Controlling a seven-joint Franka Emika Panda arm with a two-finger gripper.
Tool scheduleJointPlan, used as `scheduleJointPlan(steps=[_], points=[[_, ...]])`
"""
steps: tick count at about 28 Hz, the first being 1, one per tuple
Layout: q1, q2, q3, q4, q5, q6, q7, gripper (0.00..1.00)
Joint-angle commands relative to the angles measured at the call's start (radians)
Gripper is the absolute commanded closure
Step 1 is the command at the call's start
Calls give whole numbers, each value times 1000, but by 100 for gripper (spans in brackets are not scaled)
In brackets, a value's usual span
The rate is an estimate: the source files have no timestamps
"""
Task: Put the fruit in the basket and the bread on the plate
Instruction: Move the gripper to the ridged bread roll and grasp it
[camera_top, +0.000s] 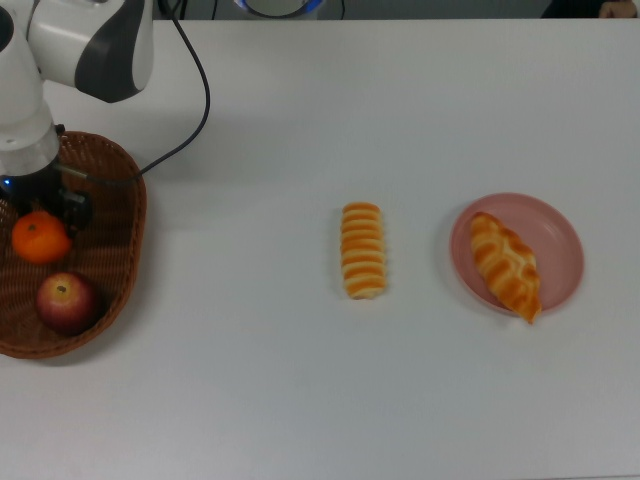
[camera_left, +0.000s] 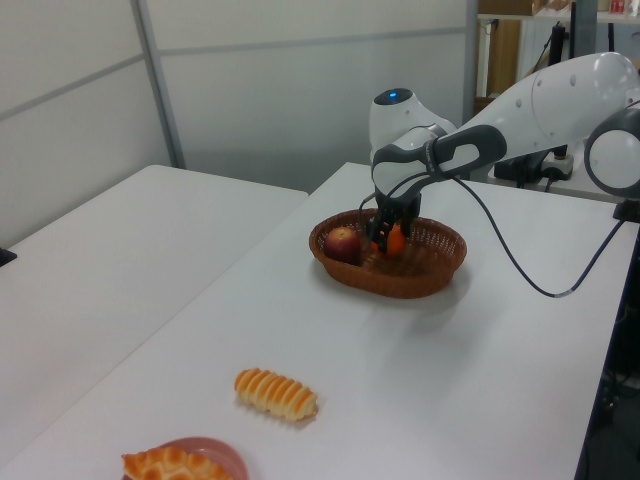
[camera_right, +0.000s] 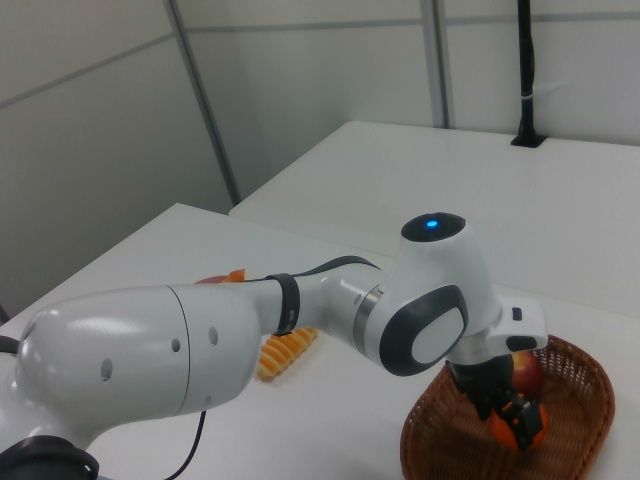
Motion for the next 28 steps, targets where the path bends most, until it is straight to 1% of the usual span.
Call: scheduleJointPlan(steps=[1,3,4,6,8,9,13,14,18,19,22,24,28], points=[[4,-34,2,-12,2,-12,-68,0],[8,-50,10,-15,14,-59,-122,0],[19,-56,16,-12,46,-107,-160,0],[40,-62,36,-9,89,-127,-176,0],[66,-83,51,-7,121,-136,-177,0],[106,-96,62,-7,141,-159,-174,0],[226,-102,68,-4,146,-214,-156,0],[284,-102,68,-4,146,-224,-115,0],[384,-97,67,-4,140,-224,-35,0],[428,-88,67,-6,131,-219,-15,0],[476,-71,65,-9,128,-213,2,0],[505,-47,65,-7,123,-205,22,0],[536,-19,64,-7,106,-179,44,0]])
